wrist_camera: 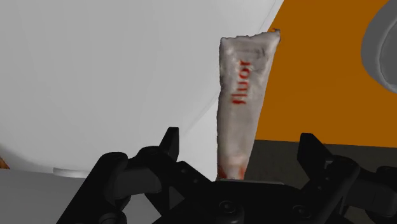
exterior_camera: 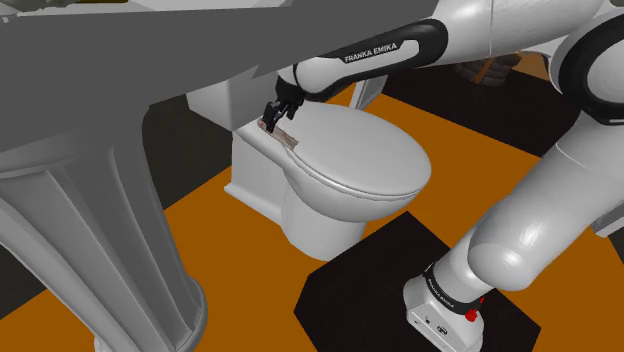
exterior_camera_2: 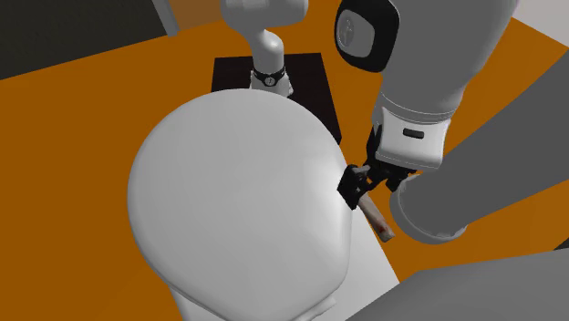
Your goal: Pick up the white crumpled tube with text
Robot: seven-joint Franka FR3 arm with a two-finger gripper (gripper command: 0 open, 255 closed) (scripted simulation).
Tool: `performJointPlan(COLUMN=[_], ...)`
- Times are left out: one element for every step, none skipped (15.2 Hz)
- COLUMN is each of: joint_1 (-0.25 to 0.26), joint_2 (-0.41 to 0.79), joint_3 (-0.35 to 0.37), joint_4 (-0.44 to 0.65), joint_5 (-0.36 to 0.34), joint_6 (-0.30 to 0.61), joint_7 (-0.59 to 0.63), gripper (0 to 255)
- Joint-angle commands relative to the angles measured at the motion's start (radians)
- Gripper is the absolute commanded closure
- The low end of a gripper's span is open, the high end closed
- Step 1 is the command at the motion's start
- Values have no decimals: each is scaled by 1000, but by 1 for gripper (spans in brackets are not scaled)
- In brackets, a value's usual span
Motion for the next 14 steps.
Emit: performJointPlan(joint_1=[0, 0, 1, 1, 1, 1, 1, 1, 1, 1, 0, 0, -2, -3], joint_2=[17, 22, 28, 35, 41, 45, 45, 44, 43, 43, 42, 39, 40, 39], joint_3=[0, -1, -1, -2, -2, -2, -2, -2, -2, -3, -3, -3, -4, -5], joint_4=[-9, -16, -23, -30, -36, -40, -40, -40, -41, -42, -44, -46, -47, -49], joint_5=[-10, -13, -16, -20, -24, -26, -26, -26, -26, -25, -25, -24, -23, -23], joint_6=[26, 39, 51, 64, 76, 83, 83, 83, 83, 84, 84, 84, 87, 89], joint_7=[5, 8, 12, 15, 18, 21, 20, 20, 20, 19, 19, 18, 14, 13], gripper=[0, 0, 0, 0, 0, 0, 0, 255, 255, 255, 255, 255, 255, 255])
